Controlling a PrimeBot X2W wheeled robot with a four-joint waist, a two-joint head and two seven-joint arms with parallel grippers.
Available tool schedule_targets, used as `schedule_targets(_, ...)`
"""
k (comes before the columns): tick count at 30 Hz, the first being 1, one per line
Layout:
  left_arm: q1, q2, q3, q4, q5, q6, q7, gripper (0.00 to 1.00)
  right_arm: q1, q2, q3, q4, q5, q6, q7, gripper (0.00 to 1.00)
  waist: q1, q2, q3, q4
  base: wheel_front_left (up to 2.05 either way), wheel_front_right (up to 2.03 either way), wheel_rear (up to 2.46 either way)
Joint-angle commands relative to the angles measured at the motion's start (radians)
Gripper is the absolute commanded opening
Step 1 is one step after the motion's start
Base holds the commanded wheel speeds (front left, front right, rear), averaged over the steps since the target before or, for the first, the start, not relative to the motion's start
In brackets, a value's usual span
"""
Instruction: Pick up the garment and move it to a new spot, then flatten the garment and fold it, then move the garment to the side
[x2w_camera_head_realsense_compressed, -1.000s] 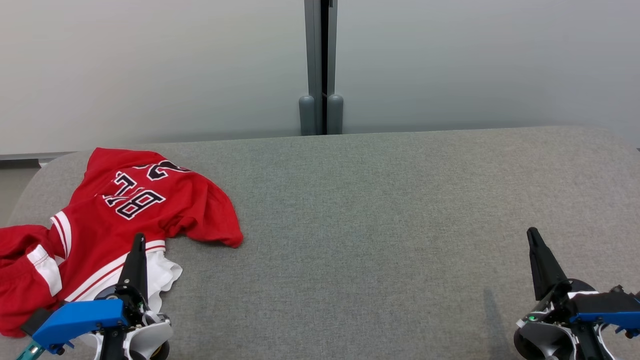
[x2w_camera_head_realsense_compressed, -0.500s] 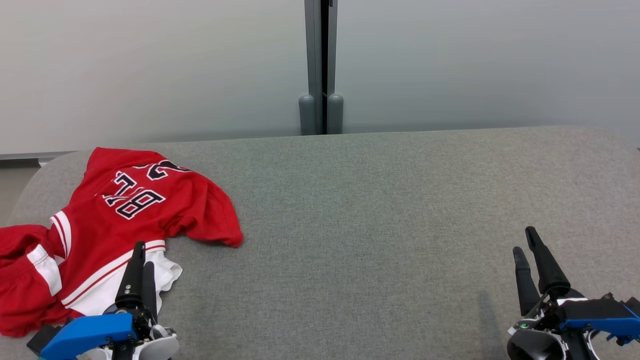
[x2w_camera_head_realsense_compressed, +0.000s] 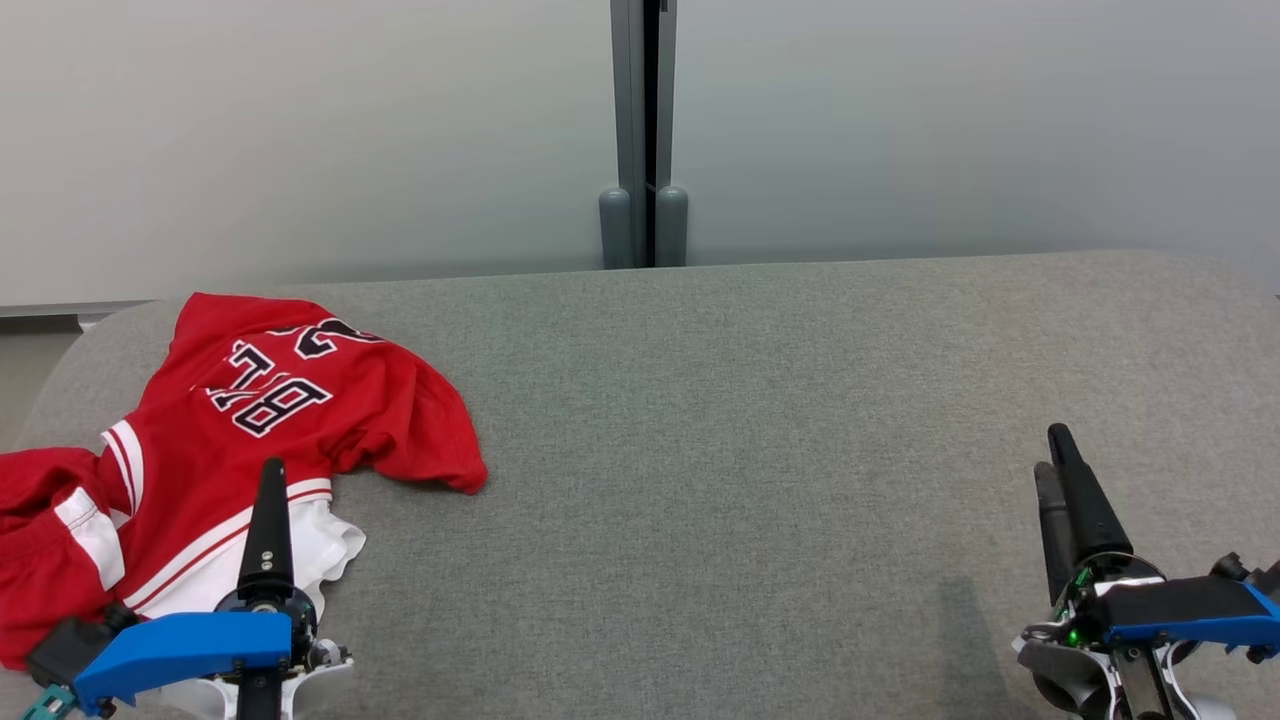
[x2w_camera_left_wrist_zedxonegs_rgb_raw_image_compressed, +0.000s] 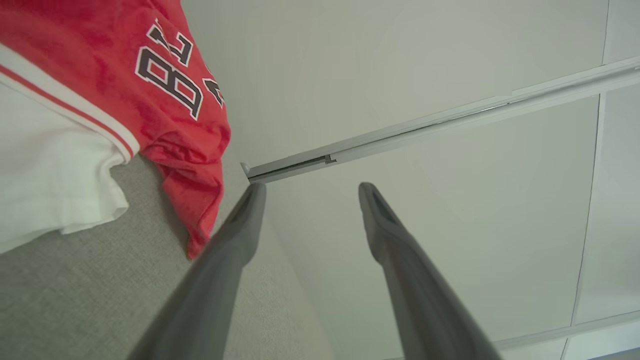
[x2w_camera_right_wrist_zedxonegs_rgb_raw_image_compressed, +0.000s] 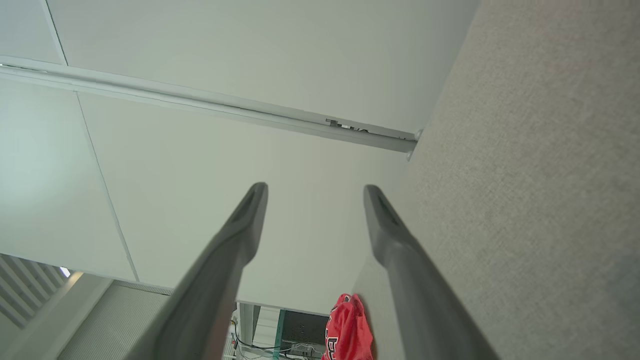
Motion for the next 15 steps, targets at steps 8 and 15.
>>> schedule_targets(8, -0.021, 0.008, -0.015, -0.052, 0.218, 0.007, -0.035, 1.00, -0.032, -0.027, 0.042, -0.029, -0.190, 0.002, -0.035, 1.00, 0.0000, 0.0000, 0.001, 0.002, 0.00, 0.00, 0.00)
schedule_targets(15, -0.011, 0.009, -0.036, -0.066, 0.386, 0.042, -0.061, 1.00, -0.039, -0.035, 0.059, -0.020, -0.373, 0.002, -0.061, 1.00, 0.0000, 0.0000, 0.001, 0.003, 0.00, 0.00, 0.00)
